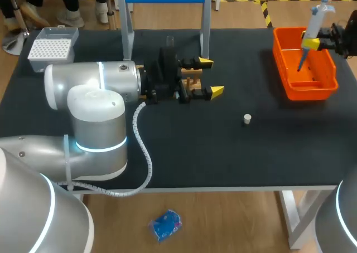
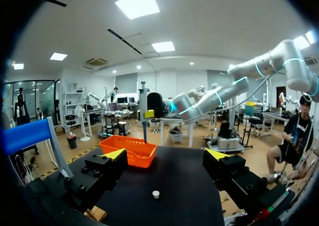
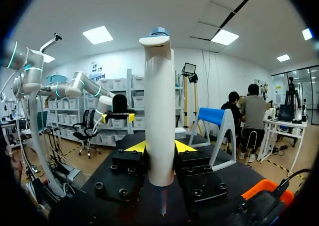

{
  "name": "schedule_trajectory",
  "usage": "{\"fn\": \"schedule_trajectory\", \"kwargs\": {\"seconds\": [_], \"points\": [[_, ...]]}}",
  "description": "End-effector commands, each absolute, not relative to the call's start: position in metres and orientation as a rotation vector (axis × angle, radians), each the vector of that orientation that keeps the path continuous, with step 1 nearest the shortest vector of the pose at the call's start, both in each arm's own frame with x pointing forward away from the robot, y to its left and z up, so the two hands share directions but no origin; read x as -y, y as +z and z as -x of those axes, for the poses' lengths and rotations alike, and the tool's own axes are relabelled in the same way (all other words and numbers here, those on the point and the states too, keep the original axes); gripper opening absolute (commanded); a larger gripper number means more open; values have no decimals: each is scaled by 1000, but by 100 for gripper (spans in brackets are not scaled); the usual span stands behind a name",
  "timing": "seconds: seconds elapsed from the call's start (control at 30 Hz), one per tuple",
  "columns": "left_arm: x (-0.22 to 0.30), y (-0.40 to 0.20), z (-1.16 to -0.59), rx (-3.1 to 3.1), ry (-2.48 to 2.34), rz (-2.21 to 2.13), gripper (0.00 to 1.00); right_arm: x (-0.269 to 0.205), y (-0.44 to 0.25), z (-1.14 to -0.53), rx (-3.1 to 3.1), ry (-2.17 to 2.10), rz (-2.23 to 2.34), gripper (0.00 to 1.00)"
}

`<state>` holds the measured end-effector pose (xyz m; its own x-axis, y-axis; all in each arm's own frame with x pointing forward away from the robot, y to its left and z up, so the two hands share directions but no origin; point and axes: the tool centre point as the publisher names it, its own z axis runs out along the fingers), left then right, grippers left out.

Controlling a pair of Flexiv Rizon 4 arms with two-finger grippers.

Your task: Invert the test tube, pick up the pipette, mount the tip to pipette, aspirate from beaker and dispense into the tube, eject the tip, return the pipette, and cap with the stopper.

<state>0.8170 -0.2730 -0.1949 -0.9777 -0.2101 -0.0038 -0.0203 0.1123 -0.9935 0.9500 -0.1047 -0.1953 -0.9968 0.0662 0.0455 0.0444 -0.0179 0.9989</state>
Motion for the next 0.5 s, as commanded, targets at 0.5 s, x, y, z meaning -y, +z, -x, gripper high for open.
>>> {"fn": "schedule_trajectory", "kwargs": {"seconds": [0.5], "points": [[273,-195,-817,-2230,-1989,234,100,28,-219,-882,-2241,2313,-58,0]]}}
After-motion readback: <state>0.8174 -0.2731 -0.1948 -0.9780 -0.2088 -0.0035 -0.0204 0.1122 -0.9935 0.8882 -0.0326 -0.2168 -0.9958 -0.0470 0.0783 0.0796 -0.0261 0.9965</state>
